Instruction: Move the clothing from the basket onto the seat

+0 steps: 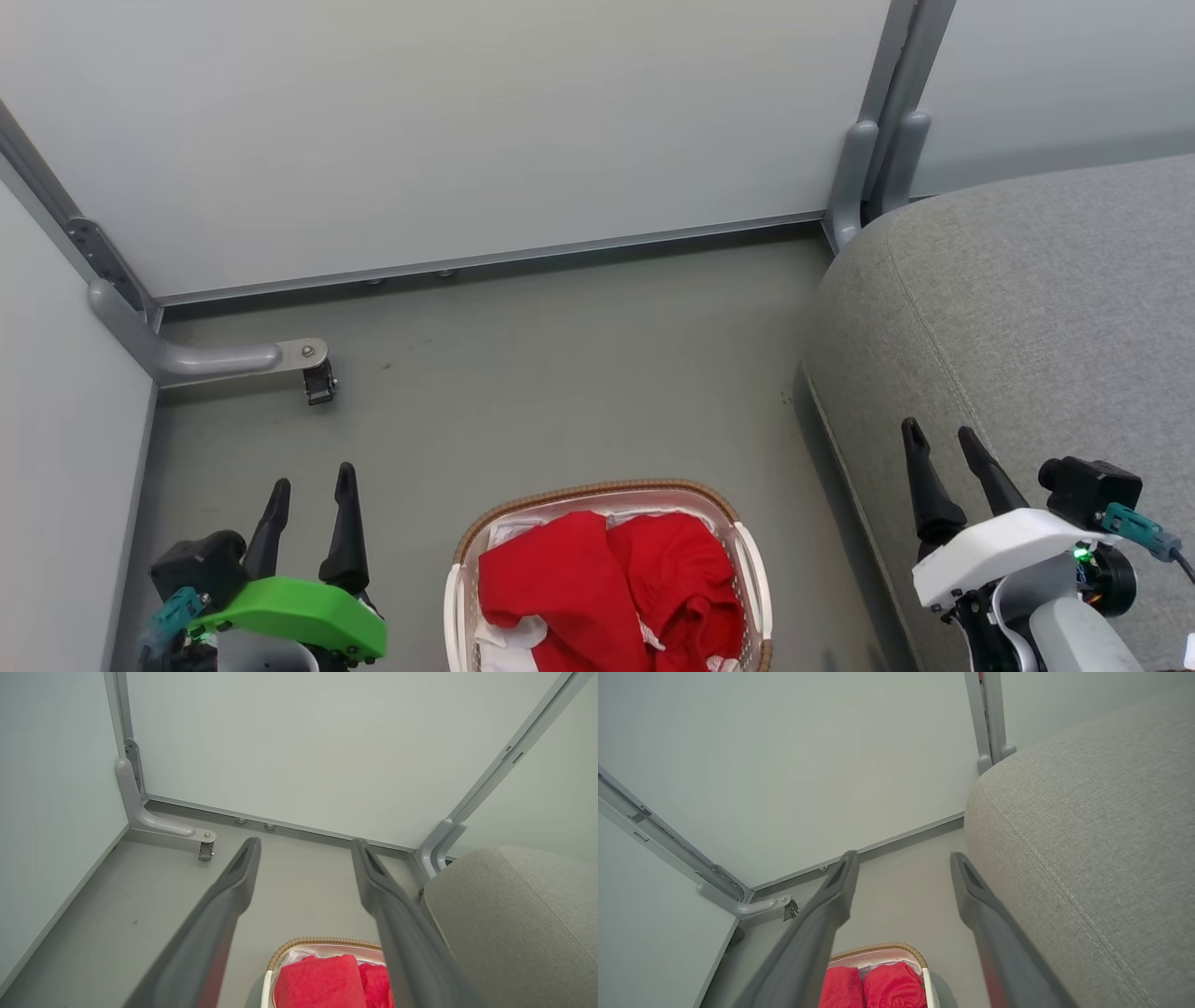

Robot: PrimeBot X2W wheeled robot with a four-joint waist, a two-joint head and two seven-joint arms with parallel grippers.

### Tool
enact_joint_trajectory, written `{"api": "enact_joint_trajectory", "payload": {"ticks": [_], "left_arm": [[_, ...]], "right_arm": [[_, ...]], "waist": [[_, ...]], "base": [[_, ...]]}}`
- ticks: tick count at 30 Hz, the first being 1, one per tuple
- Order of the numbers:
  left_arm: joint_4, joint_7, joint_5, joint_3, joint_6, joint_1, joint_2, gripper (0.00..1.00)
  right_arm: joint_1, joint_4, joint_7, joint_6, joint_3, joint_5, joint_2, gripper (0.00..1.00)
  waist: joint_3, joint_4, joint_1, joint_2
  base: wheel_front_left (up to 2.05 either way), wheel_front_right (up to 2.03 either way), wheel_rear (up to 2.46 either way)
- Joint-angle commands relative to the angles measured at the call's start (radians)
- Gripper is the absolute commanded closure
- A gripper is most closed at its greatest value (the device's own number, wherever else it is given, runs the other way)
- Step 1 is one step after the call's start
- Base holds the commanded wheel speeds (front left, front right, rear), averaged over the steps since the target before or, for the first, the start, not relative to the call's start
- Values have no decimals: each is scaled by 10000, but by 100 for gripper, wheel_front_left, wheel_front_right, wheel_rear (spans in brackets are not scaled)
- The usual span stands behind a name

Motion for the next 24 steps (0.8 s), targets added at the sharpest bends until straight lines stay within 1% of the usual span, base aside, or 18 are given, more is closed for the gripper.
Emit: {"api": "enact_joint_trajectory", "payload": {"ticks": [1,12,24], "left_arm": [[-34,-106,273,-32,-35,-87,108,0],[96,-357,1192,-191,-39,-266,143,0],[303,-610,1996,-11,-38,57,34,0]], "right_arm": [[-217,4,-102,2,19,-311,-67,0],[-459,350,-352,2,55,-1416,-99,0],[-211,679,-605,2,-100,-2459,62,0]], "waist": [[4,0,0,0],[-1,15,0,0],[-35,50,0,0]], "base": [[0,0,0],[0,0,0],[0,0,0]]}}
